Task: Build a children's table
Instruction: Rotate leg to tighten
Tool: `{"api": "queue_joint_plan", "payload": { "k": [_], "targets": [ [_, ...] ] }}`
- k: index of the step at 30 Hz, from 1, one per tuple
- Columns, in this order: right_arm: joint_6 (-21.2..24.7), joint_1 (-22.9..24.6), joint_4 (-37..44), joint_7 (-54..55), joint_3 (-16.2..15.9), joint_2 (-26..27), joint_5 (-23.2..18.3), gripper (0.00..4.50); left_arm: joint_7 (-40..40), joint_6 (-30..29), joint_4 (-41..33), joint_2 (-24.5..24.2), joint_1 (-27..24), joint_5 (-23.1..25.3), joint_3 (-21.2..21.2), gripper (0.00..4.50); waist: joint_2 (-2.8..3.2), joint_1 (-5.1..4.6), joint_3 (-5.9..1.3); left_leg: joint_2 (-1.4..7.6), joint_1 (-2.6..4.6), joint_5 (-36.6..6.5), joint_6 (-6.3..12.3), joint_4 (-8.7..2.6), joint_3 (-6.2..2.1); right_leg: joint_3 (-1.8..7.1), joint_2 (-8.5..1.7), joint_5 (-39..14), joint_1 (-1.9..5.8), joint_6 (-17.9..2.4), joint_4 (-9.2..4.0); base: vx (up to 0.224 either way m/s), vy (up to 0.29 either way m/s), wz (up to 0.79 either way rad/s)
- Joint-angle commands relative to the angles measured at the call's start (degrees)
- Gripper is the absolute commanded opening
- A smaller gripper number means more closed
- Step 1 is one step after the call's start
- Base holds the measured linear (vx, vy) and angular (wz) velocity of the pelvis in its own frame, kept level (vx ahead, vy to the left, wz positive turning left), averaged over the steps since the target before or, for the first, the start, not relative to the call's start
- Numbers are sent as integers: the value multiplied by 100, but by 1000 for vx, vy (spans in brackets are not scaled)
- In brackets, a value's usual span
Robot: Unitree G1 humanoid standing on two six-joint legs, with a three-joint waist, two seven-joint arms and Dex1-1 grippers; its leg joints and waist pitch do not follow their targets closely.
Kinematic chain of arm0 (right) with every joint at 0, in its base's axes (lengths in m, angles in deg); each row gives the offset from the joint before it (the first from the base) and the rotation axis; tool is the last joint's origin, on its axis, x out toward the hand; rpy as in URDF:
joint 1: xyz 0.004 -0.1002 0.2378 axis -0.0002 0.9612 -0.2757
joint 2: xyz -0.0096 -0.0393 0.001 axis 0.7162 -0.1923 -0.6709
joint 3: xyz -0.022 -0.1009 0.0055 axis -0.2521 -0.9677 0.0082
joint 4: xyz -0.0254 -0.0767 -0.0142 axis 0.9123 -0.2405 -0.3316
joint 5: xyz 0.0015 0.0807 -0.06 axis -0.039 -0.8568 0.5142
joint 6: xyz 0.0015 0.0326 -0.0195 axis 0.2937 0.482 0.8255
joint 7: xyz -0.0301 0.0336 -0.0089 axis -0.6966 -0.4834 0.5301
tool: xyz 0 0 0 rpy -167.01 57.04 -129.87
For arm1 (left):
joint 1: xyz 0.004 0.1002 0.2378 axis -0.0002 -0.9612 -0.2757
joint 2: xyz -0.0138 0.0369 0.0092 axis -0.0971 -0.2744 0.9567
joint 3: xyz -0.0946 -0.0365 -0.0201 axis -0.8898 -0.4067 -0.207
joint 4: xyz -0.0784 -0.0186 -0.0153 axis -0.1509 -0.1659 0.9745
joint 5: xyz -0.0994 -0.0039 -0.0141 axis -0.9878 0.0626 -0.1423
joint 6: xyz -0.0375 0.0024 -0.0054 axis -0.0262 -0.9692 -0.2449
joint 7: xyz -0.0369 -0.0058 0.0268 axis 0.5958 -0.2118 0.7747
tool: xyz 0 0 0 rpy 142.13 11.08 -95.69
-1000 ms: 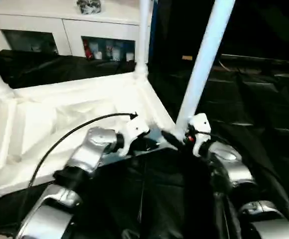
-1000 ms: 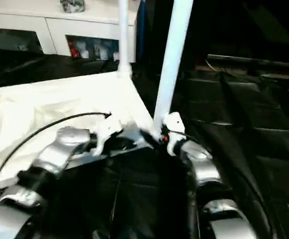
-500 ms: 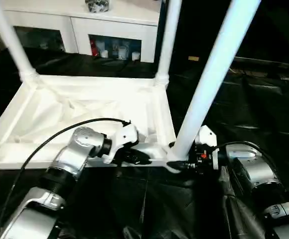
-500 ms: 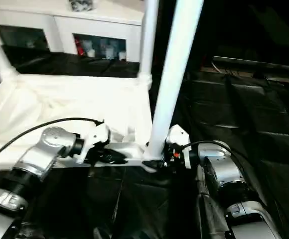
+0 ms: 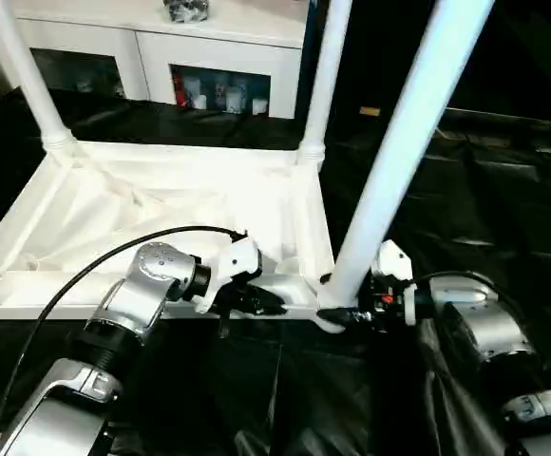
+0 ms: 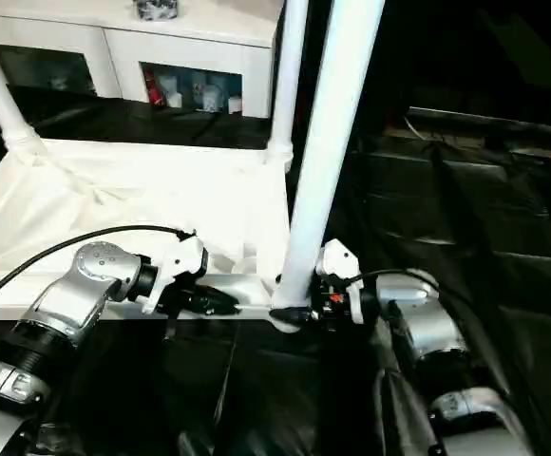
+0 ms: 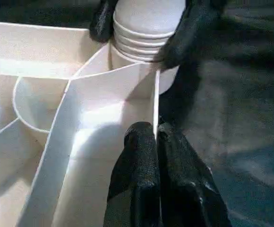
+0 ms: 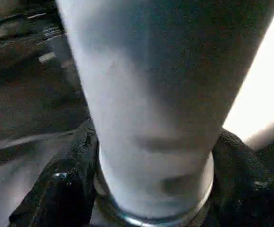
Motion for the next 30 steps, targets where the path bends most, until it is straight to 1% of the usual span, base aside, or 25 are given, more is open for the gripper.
{"api": "queue_joint_plan", "payload": {
  "k": [1,2,3,5,6,7,8,9,10,11,12,13,14,16,17,19,20,23,24,25,26,27,28,29,30],
  "targets": [
    [132,35,-394,755,-214,378,313,269,-441,-50,-101,425,261,-92,-4,0,40,-32,-274,420,78,-1426,-44,-480,-233,357,-638,-1904,167,-1186,-528,0,0,0],
    [171,-29,-550,1458,-74,652,336,269,-828,-154,-27,636,348,-7,-15,0,68,-63,-285,419,66,-1468,-66,-482,-250,352,-645,-1966,188,-1135,-529,0,0,0],
    [174,-65,-616,1742,-39,756,365,269,-981,-211,16,737,386,17,-19,0,59,-88,-278,418,58,-1473,-68,-490,-241,358,-627,-1948,172,-1121,-540,0,0,0],
    [117,-179,-807,2546,15,1062,493,269,-1389,-350,150,1041,484,80,2,0,70,-119,-293,410,78,-1475,-148,-485,-242,363,-619,-1817,150,-1140,-525,0,0,0],
    [60,-200,-850,2668,41,1155,498,269,-1537,-356,210,1128,505,117,6,0,90,-109,-298,403,75,-1469,-145,-483,-245,360,-625,-1772,165,-1147,-527,0,0,0],
    [24,-210,-858,2689,52,1205,493,269,-1563,-364,240,1177,513,131,25,0,78,-114,-297,399,70,-1469,-120,-477,-232,364,-622,-1727,161,-1145,-537,0,0,0],
    [8,-214,-859,2695,55,1226,490,303,-1570,-368,253,1199,516,136,34,0,69,-92,-298,394,61,-1406,-15,-463,-222,370,-624,-1584,177,-1152,-535,0,0,0],
    [-53,-244,-861,2706,75,1294,468,338,-1559,-353,309,1272,533,154,80,0,68,-87,-303,389,52,-1358,24,-456,-215,371,-616,-1505,181,-1159,-527,0,0,0],
    [-53,-265,-866,2692,108,1317,421,338,-1556,-337,338,1290,547,156,87,0,105,-81,-309,386,43,-1298,68,-454,-210,371,-608,-1354,186,-1173,-520,0,0,0],
    [-38,-291,-867,2639,165,1333,345,338,-1552,-311,378,1305,571,158,90,0,98,-79,-312,389,49,-1269,87,-454,-209,369,-599,-1283,184,-1183,-510,0,0,0],
    [-39,-305,-872,2628,183,1326,322,338,-1556,-301,396,1307,584,162,90,0,106,-75,-322,388,45,-1195,123,-447,-203,368,-594,-1096,193,-1234,-492,0,0,0],
    [-40,-312,-873,2615,190,1317,313,361,-1554,-294,403,1305,590,166,92,0,111,-71,-328,395,45,-1161,136,-444,-207,365,-599,-1004,201,-1267,-474,0,0,0],
    [-84,-323,-874,2529,180,1244,320,361,-1496,-259,409,1271,597,190,102,0,116,-69,-336,398,26,-1042,192,-439,-207,358,-598,-779,220,-1332,-448,0,0,0],
    [-155,-324,-877,2478,150,1177,365,384,-1431,-236,391,1240,585,202,107,0,116,-66,-337,397,29,-1002,238,-430,-198,359,-601,-693,220,-1376,-440,0,0,0],
    [-183,-320,-868,2455,120,1126,409,385,-1394,-230,361,1212,566,195,103,0,103,-64,-335,397,30,-1006,250,-428,-193,358,-599,-706,218,-1383,-441,0,0,0],
    [-283,-307,-857,2294,25,1007,484,385,-1286,-169,296,1122,523,187,125,0,109,-59,-324,398,31,-1055,263,-433,-196,357,-610,-874,221,-1355,-459,0,0,0],
    [-301,-282,-809,2125,-26,924,493,385,-1157,-156,224,1048,482,161,144,0,93,-58,-326,396,30,-1084,273,-430,-197,356,-615,-987,229,-1327,-469,0,0,0],
    [-360,-191,-587,1354,-144,613,442,385,-490,36,-13,766,318,16,226,0,96,-54,-334,404,8,-1005,342,-421,-198,359,-616,-890,241,-1323,-451,0,0,0],
    [-383,-159,-501,1046,-170,505,392,385,-243,42,-95,677,268,-51,246,0,90,-57,-332,403,0,-959,382,-415,-190,362,-605,-757,240,-1337,-435,0,0,0],
    [-383,-159,-501,1046,-170,505,392,385,-243,42,-95,677,268,-51,246,0,94,-56,-335,408,-2,-889,428,-415,-193,354,-599,-661,246,-1369,-424,0,0,0],
    [-402,-98,-374,516,-210,325,281,385,-18,21,-187,556,225,-92,275,0,46,-48,-337,413,-5,-849,472,-407,-183,347,-598,-605,251,-1409,-408,0,0,0],
    [-380,-69,-326,261,-236,239,238,385,11,19,-188,516,227,-89,270,0,63,-38,-331,412,-6,-848,492,-405,-182,344,-600,-634,248,-1425,-409,0,0,0],
    [-380,-69,-326,261,-236,239,238,385,11,19,-188,516,227,-89,270,0,80,-11,-326,422,10,-860,500,-398,-170,339,-594,-699,232,-1434,-419,0,0,0],
    [-361,-17,-249,-204,-322,71,188,385,75,3,-186,454,240,-108,242,0,80,-17,-323,426,2,-867,493,-403,-169,340,-591,-717,231,-1437,-417,0,0,0],
    [-356,2,-222,-398,-368,0,166,385,108,8,-183,427,244,-119,232,0,69,19,-318,431,15,-957,480,-400,-166,333,-595,-908,229,-1405,-437,0,0,0]
  ]
}}
